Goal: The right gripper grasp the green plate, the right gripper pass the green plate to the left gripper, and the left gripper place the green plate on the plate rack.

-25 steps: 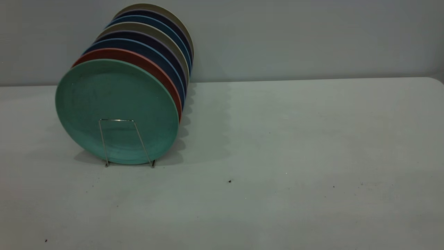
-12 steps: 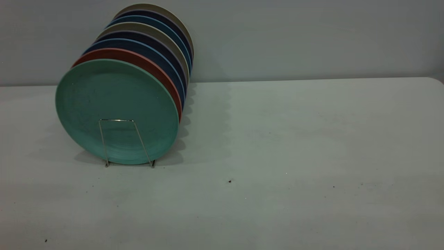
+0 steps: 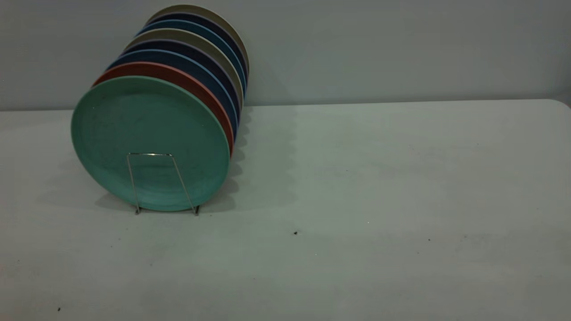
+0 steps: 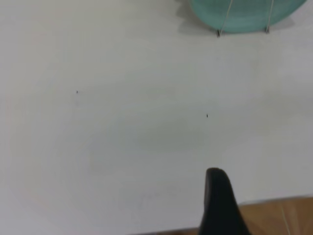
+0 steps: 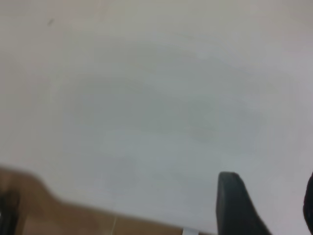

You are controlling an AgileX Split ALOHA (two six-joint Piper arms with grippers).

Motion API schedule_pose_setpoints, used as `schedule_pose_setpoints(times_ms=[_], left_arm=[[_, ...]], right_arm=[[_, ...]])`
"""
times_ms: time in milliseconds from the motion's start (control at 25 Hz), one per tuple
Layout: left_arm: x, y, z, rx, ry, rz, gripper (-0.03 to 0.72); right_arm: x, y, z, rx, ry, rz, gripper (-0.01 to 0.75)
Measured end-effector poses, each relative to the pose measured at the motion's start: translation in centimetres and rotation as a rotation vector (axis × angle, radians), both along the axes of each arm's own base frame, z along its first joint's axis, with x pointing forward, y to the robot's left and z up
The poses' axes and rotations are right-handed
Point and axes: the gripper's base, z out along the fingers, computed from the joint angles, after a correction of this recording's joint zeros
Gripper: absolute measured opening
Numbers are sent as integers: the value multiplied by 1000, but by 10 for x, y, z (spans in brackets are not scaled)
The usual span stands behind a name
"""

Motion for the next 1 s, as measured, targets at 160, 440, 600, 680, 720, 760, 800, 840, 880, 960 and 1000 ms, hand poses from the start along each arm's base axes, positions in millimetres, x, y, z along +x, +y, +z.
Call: schedule_pose_setpoints(times_ms=[160,440,600,680,720,760,800,840,880,960,1000], left_arm=[[-2,1,0,-1,-14,-28,501],[-3,0,-1,0,-17,-2,501],[-3,0,-1,0,-17,4,501],[-3,0,-1,0,-17,4,501],[-3,0,-1,0,-17,4,501],[-3,0,-1,0,-17,4,501],[-3,0,-1,0,-17,4,501],[-3,0,-1,0,-17,4,501],[-3,0,-1,0,-17,4,501],[-3,0,-1,0,-17,4,501],[-3,0,-1,0,-17,4,501]], right_arm=[[-16,-1,0,6,-116,-92,355],[-18,0,-1,18,-119,-90,353],[-18,1,-1,19,-119,-90,351],[-18,1,-1,19,-119,-89,351],[-18,1,-1,19,-119,-89,351],[-18,1,-1,19,-119,-89,351],[-18,1,-1,19,-119,-89,351],[-18,1,-1,19,-119,-89,351],[-18,1,-1,19,-119,-89,351],[-18,1,-1,19,-119,-89,351],[-18,1,-1,19,-119,-89,351]])
